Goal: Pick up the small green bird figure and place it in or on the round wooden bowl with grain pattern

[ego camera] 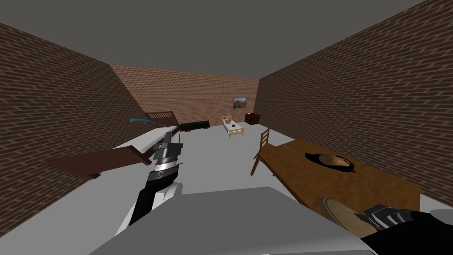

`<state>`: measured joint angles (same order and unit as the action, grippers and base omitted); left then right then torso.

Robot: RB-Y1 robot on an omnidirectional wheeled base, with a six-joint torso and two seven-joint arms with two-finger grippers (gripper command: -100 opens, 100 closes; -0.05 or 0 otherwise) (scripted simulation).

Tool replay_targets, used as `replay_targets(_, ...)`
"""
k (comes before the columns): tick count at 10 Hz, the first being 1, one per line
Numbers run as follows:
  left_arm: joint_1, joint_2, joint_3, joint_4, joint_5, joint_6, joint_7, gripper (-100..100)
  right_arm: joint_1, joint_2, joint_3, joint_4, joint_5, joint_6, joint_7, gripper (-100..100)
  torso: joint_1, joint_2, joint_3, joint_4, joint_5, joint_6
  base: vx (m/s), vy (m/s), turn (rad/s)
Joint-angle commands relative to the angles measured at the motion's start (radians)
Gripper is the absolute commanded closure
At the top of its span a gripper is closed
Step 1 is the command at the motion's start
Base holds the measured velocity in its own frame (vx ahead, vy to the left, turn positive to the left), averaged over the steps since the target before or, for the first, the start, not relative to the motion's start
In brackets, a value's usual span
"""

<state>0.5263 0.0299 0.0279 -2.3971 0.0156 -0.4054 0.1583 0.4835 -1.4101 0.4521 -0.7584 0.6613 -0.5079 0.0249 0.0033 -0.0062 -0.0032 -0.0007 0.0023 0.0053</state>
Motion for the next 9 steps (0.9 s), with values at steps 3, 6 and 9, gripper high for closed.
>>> replay_targets(3, 0.0, 0.0, 0.0, 0.0, 0.0, 0.0, 0.0, 0, -0.09, 0.023, 0.019, 0.123, 0.004, -0.094, 0.054, -100, -0.001, 0.0, 0.0, 0.0, 0.0, 0.0, 0.006, 0.024, -0.016)
replay_targets(6, 0.0, 0.0, 0.0, 0.0, 0.0, 0.0, 0.0, 0, -0.144, 0.036, 0.03, 0.206, 0.004, -0.15, 0.089, -100, 0.001, 0.0, 0.0, 0.0, 0.0, 0.0, 0.01, 0.036, -0.022)
replay_targets(9, 0.0, 0.0, 0.0, 0.0, 0.0, 0.0, 0.0, 0, -0.198, 0.049, 0.041, 0.295, 0.005, -0.207, 0.123, -100, 0.0, 0.0, 0.0, 0.0, 0.0, 0.0, 0.005, 0.023, -0.016)
